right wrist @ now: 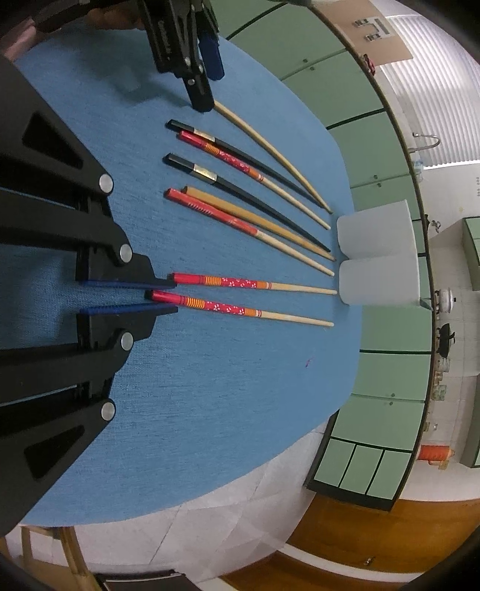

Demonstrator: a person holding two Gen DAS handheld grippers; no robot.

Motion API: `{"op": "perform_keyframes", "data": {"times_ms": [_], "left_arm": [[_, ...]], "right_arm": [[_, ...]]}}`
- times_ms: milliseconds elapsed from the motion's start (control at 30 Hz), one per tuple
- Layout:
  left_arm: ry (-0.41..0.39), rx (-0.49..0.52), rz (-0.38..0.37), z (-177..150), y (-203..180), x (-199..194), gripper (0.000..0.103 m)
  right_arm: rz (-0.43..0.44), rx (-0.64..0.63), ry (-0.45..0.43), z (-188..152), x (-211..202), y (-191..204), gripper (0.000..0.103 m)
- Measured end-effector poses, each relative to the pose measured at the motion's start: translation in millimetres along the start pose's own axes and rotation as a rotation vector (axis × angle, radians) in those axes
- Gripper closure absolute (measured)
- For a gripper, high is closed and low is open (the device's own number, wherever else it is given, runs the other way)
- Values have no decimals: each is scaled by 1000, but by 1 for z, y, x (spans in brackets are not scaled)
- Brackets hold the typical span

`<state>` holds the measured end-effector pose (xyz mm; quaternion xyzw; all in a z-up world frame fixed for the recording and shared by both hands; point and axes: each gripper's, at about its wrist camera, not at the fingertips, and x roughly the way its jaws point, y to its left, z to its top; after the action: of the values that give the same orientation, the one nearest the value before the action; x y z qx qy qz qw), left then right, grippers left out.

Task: Organize utensils
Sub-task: 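Grasp a red-patterned chopstick with the right tool while the left grasps a plain wooden chopstick, then lift and drop the wooden chopstick into the holder with the left tool while the right drops the red one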

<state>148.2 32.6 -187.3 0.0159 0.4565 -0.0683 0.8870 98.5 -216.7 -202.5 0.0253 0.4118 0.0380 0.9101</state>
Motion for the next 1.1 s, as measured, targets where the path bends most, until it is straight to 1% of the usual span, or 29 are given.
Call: {"op": "perform_keyframes", "data": {"times_ms": [67,167,233,400,433,467,500,533,567,633,833,1000,1100], "left_arm": [[-11,4,5,2,-1,1,48],[-22,21,5,3,-5,1,57],[-30,32,9,2,-9,2,61],[-40,32,22,2,-12,2,64],[-42,31,18,2,-13,2,69],[-43,34,10,2,-15,2,78],[-44,38,7,1,-17,2,82],[-46,45,6,1,-20,1,91],[-46,49,6,1,-22,1,97],[-46,52,11,1,-23,2,97],[-38,23,-9,4,-18,-4,97],[-107,58,8,15,-18,-31,97],[-153,78,11,23,-19,-49,97]], "right_arm": [[7,7,-2,0,0,-2,96],[12,13,-6,0,1,-3,96],[15,19,-11,0,1,-4,96],[22,36,-21,-2,2,-7,96],[20,35,-23,-2,2,-7,96],[18,35,-24,-2,2,-6,96],[17,37,-24,-2,2,-6,96],[16,39,-24,-2,2,-6,96],[16,42,-24,-2,2,-6,96],[13,44,-23,-1,2,-6,96],[-8,42,-24,2,-4,-7,97],[7,60,-64,13,-27,-16,98],[1,45,-96,22,-45,-19,98]]}}
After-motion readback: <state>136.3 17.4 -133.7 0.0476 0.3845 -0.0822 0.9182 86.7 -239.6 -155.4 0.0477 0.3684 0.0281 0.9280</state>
